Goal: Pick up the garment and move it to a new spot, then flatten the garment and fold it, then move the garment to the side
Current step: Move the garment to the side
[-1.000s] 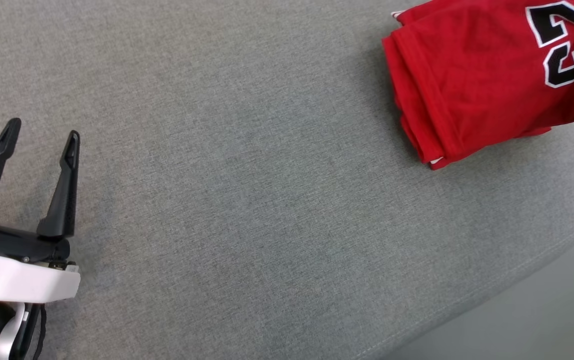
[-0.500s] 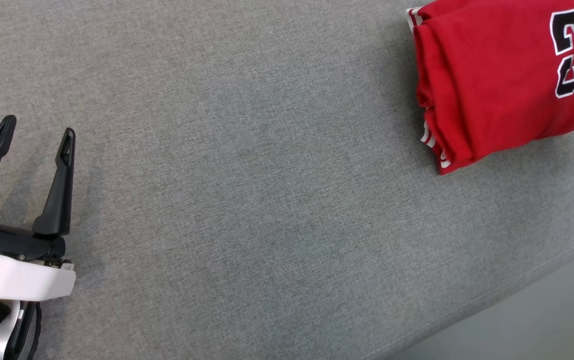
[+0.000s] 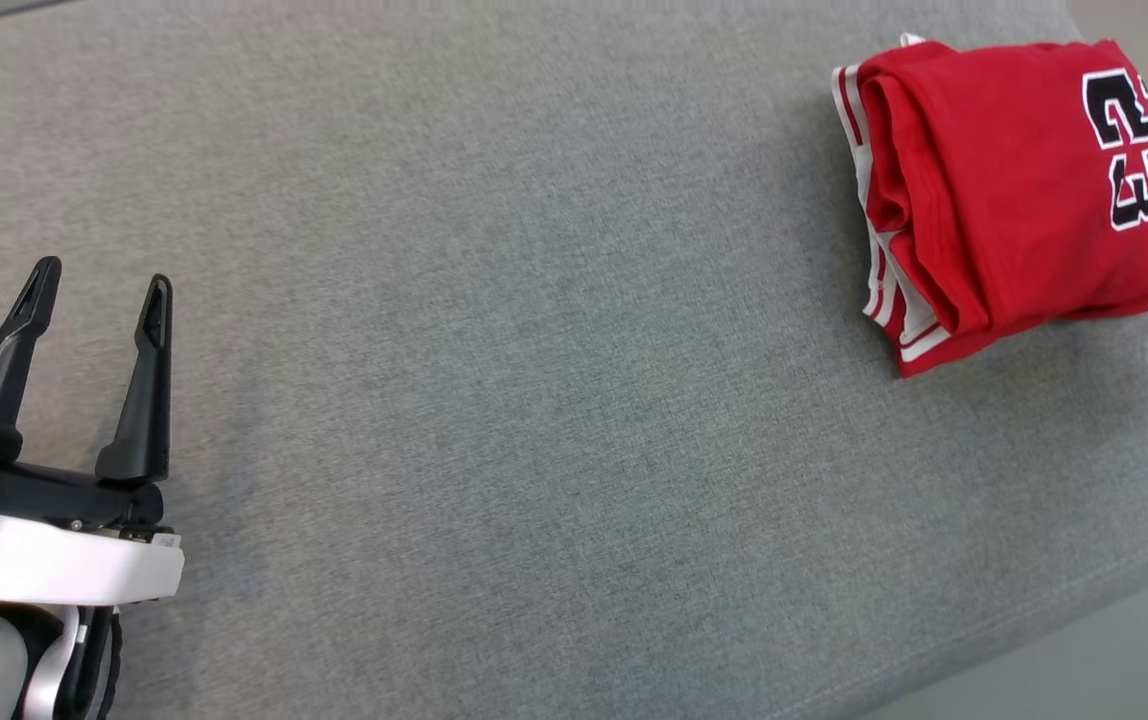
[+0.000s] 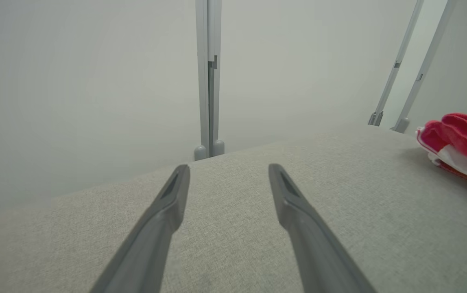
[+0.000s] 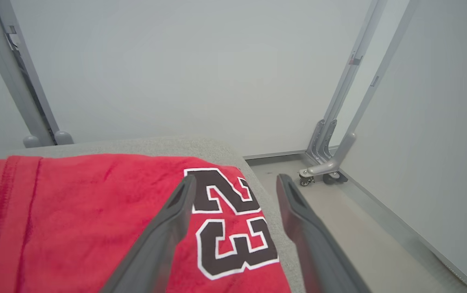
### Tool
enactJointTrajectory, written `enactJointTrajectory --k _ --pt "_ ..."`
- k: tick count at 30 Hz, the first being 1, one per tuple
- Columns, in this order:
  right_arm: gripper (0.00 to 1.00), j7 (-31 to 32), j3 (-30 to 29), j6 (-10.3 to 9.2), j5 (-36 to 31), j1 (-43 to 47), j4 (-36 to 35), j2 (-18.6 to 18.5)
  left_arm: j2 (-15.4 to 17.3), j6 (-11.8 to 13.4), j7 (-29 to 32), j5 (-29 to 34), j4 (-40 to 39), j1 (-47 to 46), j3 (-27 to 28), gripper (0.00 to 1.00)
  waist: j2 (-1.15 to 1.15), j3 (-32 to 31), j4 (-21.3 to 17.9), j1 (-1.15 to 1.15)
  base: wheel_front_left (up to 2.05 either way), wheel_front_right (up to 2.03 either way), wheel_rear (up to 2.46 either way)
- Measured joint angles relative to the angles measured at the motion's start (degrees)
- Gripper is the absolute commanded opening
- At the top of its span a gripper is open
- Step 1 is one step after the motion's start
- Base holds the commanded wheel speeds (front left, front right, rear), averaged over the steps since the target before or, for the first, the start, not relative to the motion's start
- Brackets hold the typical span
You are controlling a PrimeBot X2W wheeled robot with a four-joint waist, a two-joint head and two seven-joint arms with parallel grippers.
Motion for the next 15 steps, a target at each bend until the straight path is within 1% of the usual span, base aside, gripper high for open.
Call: enactJointTrajectory --k 6,10,15 --pt "1.00 -0.2 -2.9 0.00 -3.2 8.1 -12.0 5.9 -1.9 0.6 -1.7 -1.0 1.8 1.4 -0.3 1.00 0.00 -3.7 2.3 0.00 0.00 0.00 0.00" --pt "1.00 0.1 -2.8 -0.01 -5.0 13.3 -19.4 9.7 -3.4 1.0 -2.7 -1.7 2.4 2.4 -0.3 1.00 0.00 -5.9 4.4 0.00 0.00 0.00 0.00" --pt "1.00 3.1 -1.3 -0.01 -7.2 18.6 -27.5 13.1 -5.1 1.8 -3.8 -2.3 3.6 3.9 -0.2 1.00 0.00 -7.9 7.5 0.00 0.00 0.00 0.00"
